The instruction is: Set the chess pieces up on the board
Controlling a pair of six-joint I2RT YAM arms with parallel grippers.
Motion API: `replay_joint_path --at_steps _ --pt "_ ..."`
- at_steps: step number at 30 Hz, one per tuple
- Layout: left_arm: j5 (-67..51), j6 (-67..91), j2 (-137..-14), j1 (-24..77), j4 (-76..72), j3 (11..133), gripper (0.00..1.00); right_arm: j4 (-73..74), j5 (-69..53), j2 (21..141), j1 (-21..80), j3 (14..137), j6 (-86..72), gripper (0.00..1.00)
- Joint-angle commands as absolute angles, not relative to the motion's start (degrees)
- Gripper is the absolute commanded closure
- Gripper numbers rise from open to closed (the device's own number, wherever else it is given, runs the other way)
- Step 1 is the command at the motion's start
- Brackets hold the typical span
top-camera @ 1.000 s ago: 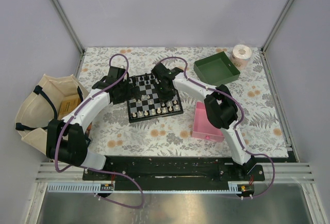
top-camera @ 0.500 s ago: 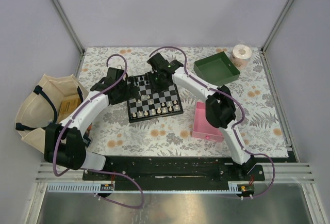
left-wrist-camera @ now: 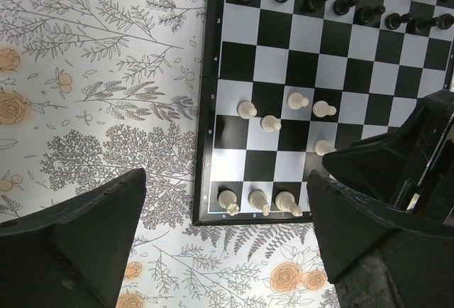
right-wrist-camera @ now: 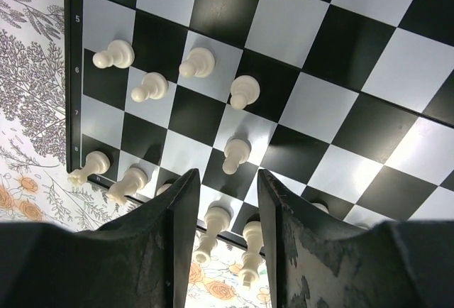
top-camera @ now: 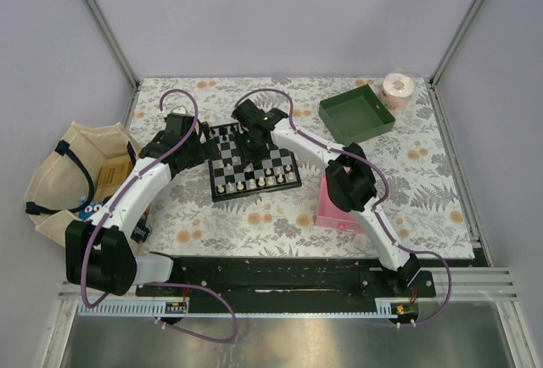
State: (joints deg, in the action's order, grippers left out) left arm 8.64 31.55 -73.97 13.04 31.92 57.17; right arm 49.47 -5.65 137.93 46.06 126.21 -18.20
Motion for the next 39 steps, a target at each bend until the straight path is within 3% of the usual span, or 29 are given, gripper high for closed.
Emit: replay_joint_path --at_steps 1,18,27,39 --pt "10.0 32.2 -72.4 12.6 29.8 56.5 0.01 49.9 -6.4 138.9 46.5 128.9 -17.9 0.53" --pt "8.3 31.7 -72.9 12.2 29.6 56.4 0.01 51.3 -5.6 141.9 46.5 132.1 -17.9 0.62" --pt "7.1 31.6 -73.6 12.0 29.4 56.7 0.01 52.2 -5.6 141.3 46.5 132.5 -17.8 0.83" --pt "6.1 31.5 -74.6 12.0 29.3 57.0 0.01 51.9 -3.5 136.6 46.5 128.7 -17.1 0.89"
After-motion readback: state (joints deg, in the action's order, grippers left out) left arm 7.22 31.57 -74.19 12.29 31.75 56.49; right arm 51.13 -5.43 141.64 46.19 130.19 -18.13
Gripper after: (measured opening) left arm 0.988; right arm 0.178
